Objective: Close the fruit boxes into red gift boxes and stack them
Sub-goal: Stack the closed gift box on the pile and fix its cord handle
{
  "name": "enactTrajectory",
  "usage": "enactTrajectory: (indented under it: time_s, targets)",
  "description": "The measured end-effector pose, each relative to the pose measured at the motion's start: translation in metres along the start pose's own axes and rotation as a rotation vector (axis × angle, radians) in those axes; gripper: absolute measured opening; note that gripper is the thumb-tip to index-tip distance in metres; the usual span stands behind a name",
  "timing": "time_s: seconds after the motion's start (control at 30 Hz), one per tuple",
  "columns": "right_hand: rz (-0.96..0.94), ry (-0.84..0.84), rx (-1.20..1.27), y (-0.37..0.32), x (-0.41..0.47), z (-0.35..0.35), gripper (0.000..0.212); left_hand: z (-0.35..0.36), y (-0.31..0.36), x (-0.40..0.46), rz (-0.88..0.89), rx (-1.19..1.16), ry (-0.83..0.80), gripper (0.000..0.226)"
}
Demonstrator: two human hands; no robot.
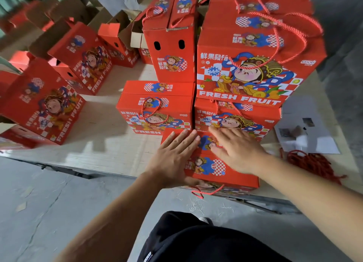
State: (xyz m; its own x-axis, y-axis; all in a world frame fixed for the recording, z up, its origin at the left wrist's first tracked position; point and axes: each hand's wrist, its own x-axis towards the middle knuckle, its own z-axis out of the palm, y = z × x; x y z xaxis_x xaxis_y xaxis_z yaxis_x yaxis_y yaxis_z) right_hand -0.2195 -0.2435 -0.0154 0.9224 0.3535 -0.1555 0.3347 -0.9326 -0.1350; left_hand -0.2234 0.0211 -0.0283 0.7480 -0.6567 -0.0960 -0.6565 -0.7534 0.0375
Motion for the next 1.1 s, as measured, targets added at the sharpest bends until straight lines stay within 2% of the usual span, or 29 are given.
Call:
enactTrajectory:
  time_s: [0.1, 0.2, 0.33, 0.47, 0.6, 0.67, 0.73, 0.77, 0.8, 0.87, 0.93, 1.0, 1.1]
  targets:
    - [0.021, 0.033, -0.069, -0.006, -0.003, 0.012, 0.070, -0.002, -0.003, 0.004, -0.032, -0.001, -0.019, 0.135]
    - [0.038, -0.061, -0.009, -0.001, 0.004, 0.006, 0.072, -0.003, 0.000, 0.004, -0.025, -0.016, -0.012, 0.136]
    - [0.203, 0.066, -0.069, -0.020, -0.003, 0.011, 0.075, 0.000, 0.001, -0.002, -0.027, -0.084, 0.112, 0.130]
    - [0.281, -0.033, -0.013, -0.022, 0.014, -0.004, 0.081, -0.001, 0.004, -0.002, -0.042, -0.052, 0.106, 0.128]
    - [0.382, -0.245, 0.193, -0.011, 0.035, -0.025, 0.093, 0.003, 0.012, -0.013, -0.120, -0.091, 0.231, 0.121]
    - [0.331, -0.287, 0.383, -0.015, 0.043, -0.031, 0.076, 0.006, 0.015, -0.019, -0.173, -0.100, 0.309, 0.119]
    - [0.224, -0.124, 0.678, -0.020, 0.044, -0.030, 0.042, 0.010, 0.021, -0.024, -0.263, -0.127, 0.412, 0.124]
    - [0.193, -0.022, 0.778, -0.023, 0.039, -0.027, 0.032, 0.013, 0.024, -0.028, -0.318, -0.155, 0.477, 0.126]
    - [0.173, 0.067, 0.807, -0.028, 0.032, -0.023, 0.030, 0.017, 0.028, -0.033, -0.370, -0.196, 0.535, 0.126]
    - [0.099, 0.245, 0.627, -0.038, 0.012, -0.014, 0.033, 0.024, 0.034, -0.041, -0.441, -0.328, 0.561, 0.118]
    - [-0.056, 0.410, 0.441, -0.053, -0.012, -0.003, 0.035, 0.024, 0.034, -0.040, -0.477, -0.416, 0.481, 0.095]
    - [-0.178, 0.430, 0.350, -0.073, -0.039, 0.013, 0.036, 0.018, 0.028, -0.032, -0.500, -0.380, 0.400, 0.072]
    - [-0.331, 0.316, 0.005, -0.085, -0.072, 0.037, 0.045, 0.013, 0.022, -0.024, -0.511, -0.361, 0.322, 0.064]
